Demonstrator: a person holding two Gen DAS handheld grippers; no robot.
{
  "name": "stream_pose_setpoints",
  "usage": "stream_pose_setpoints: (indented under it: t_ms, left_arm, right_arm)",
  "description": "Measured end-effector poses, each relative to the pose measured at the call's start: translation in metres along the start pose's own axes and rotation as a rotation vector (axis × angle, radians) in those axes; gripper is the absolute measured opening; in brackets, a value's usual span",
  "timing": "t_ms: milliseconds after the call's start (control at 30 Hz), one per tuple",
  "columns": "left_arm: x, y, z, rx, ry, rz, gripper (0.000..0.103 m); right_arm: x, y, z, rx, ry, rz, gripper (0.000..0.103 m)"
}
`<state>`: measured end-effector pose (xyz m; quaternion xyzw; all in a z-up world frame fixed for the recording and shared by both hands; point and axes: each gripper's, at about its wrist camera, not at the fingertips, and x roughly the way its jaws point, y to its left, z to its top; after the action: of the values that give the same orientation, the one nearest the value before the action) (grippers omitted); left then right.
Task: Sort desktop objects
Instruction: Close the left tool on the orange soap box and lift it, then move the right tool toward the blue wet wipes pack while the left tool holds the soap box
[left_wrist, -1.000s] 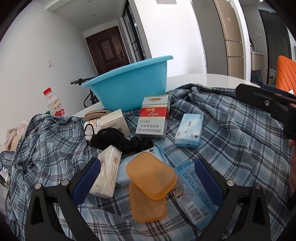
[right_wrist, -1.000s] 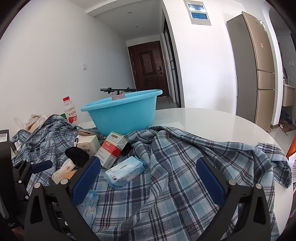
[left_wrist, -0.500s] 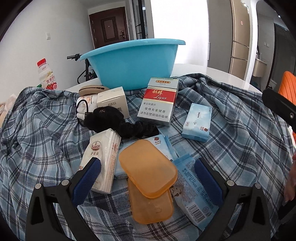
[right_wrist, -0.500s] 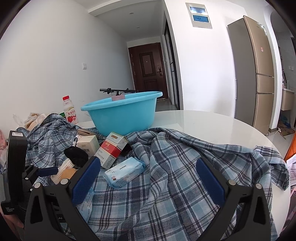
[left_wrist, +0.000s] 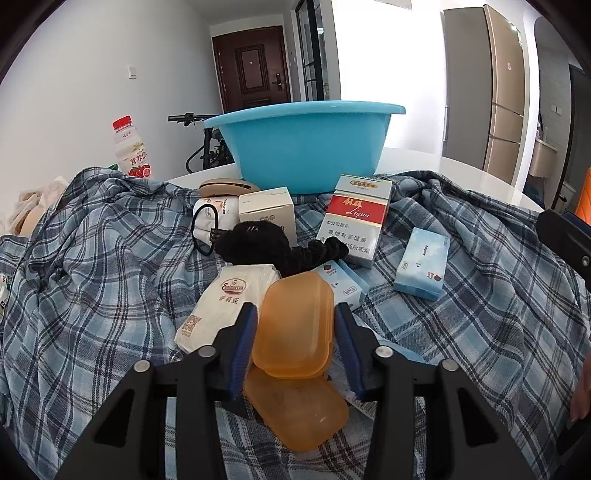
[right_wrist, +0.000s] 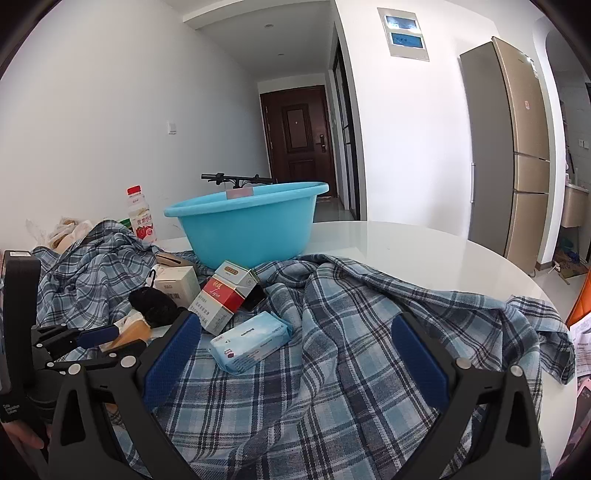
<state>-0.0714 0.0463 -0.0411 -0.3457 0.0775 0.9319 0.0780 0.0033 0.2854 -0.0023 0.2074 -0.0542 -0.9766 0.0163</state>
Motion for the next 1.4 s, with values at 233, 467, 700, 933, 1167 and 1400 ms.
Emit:
stream_pose_setpoints:
  t_ms: [233,467,700,933,1167,1400]
  left_arm:
    - [-0.003,0.016,-0.002,-0.072,0.012,-0.076,0.044]
    - [-0.018,0.041,-0.006,-0.149,0.023,-0.145,0.044]
    - [-0.022,0.047,-0.011,-0.144,0.066,-0.13,0.044]
    - [-0.02,0.051,-0.016,-0.128,0.096,-0.118,0.044]
    - [-0.01,0.058,-0.023,-0.151,0.127,-0.114,0.044]
    - [-0.001,0.059,-0.026,-0.157,0.159,-0.119,0.081]
  right_arm:
    - [-0.001,0.003,0.0,-0.016,-0.005,0.037,0.103]
    - [0.001,0.006,0.002,-0.021,-0.004,0.061,0.103]
    - [0.006,0.011,0.015,-0.071,0.073,0.17,0.103]
    - [0.027,0.026,0.026,-0.279,0.243,0.288,0.103]
    - [0.049,0.032,0.02,-0.358,0.359,0.328,0.103]
    - [0.05,0.037,0.013,-0.355,0.38,0.348,0.103]
